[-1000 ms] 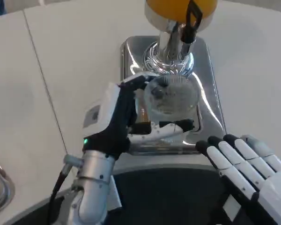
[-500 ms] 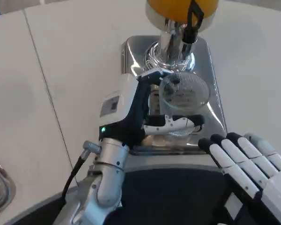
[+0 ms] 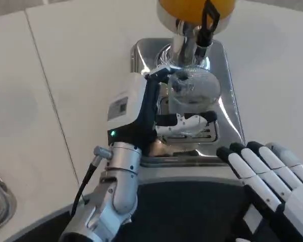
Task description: Grasp the cup under the faucet to collect the drink, then remove the cup.
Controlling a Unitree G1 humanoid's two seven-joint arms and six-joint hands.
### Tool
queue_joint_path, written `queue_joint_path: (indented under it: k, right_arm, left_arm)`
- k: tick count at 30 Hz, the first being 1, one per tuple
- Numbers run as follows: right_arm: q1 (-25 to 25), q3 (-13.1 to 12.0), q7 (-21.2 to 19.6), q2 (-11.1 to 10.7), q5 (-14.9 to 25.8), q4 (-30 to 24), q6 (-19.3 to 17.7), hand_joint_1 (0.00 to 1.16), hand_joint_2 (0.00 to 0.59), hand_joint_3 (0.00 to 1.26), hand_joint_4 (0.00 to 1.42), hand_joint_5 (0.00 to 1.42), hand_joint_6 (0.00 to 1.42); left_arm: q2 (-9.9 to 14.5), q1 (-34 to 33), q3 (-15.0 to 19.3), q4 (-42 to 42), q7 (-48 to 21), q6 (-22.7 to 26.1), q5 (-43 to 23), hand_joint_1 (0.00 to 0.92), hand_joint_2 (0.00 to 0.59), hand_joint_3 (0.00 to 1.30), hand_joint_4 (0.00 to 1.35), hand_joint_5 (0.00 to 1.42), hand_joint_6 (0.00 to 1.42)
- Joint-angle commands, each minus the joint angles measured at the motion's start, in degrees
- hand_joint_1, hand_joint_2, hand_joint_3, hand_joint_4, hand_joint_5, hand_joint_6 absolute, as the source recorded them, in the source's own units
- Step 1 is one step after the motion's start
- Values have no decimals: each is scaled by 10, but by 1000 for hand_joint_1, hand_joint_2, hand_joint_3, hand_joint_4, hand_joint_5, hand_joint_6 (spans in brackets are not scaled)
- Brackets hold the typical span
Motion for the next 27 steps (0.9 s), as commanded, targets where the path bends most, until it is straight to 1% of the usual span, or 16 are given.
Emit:
queue_joint_path:
  k: [1, 8, 9, 10, 11, 12, 13, 14, 15, 16, 17, 19, 21, 24, 25, 27]
  right_arm:
    - [9, 9, 6, 7, -2, -10, 5, 59, 571, 0, 0, 0, 0]
    - [-11, 18, 14, 4, -7, -5, 17, 60, 571, 0, 0, 0, 0]
    - [-14, 18, 15, 3, -7, -4, 19, 60, 571, 0, 0, 0, 0]
    - [-16, 19, 16, 2, -7, -4, 21, 60, 571, 0, 0, 0, 0]
    - [-18, 19, 17, 2, -6, -3, 23, 60, 571, 0, 0, 0, 0]
    - [-20, 21, 18, 2, -6, -3, 25, 60, 571, 0, 0, 0, 0]
    - [-21, 22, 19, 2, -7, -3, 25, 60, 571, 0, 0, 0, 0]
    - [-21, 24, 19, 3, -8, -4, 26, 60, 571, 0, 0, 0, 0]
    - [-20, 25, 18, 4, -9, -4, 26, 60, 571, 0, 0, 0, 0]
    - [-19, 26, 17, 4, -9, -4, 26, 60, 571, 0, 0, 0, 0]
    - [-17, 25, 16, 4, -9, -4, 26, 60, 571, 0, 0, 0, 0]
    - [-14, 23, 13, 4, -8, -3, 25, 60, 571, 0, 0, 0, 0]
    - [-12, 22, 12, 4, -7, -2, 24, 60, 571, 0, 0, 0, 0]
    - [-12, 21, 12, 3, -4, -3, 25, 60, 571, 0, 0, 0, 0]
    - [-13, 21, 13, 3, -3, -3, 25, 60, 571, 0, 0, 0, 0]
    - [-15, 22, 13, 4, -3, -4, 26, 60, 571, 0, 0, 0, 0]
  left_arm:
    - [-1, -11, -10, 13, 40, 17, 15, 719, 0, 1181, 1092, 1367, 1424]
    - [7, -8, -21, 15, 54, 14, 9, 712, 0, 1126, 1085, 1352, 1424]
    - [9, -7, -22, 14, 54, 13, 8, 700, 0, 1053, 1085, 1328, 1424]
    - [11, -5, -26, 12, 56, 10, 11, 683, 0, 957, 1024, 1283, 1424]
    - [15, -3, -34, 7, 56, 7, 19, 650, 0, 803, 884, 1185, 1416]
    - [18, -1, -41, 3, 55, 5, 24, 587, 0, 645, 731, 1101, 1328]
    - [20, 1, -46, -1, 50, 6, 28, 487, 29, 453, 520, 983, 1204]
    - [20, 2, -50, -2, 45, 8, 28, 410, 33, 326, 397, 904, 1173]
    - [21, 2, -52, -3, 40, 10, 28, 359, 35, 245, 329, 861, 1132]
    - [22, 2, -54, -3, 37, 11, 28, 331, 37, 193, 275, 823, 1094]
    - [22, 3, -55, -4, 35, 13, 29, 316, 43, 160, 223, 779, 1037]
    - [22, 4, -57, -6, 33, 17, 29, 288, 42, 114, 170, 730, 978]
    - [22, 6, -58, -7, 29, 18, 25, 248, 32, 66, 113, 701, 954]
    - [24, 8, -57, -9, 28, 17, 24, 216, 22, 43, 86, 658, 883]
    - [26, 9, -57, -11, 27, 16, 23, 195, 13, 34, 62, 603, 780]
    - [36, 11, -52, -21, 20, 14, 19, 155, 2, 13, 27, 520, 648]
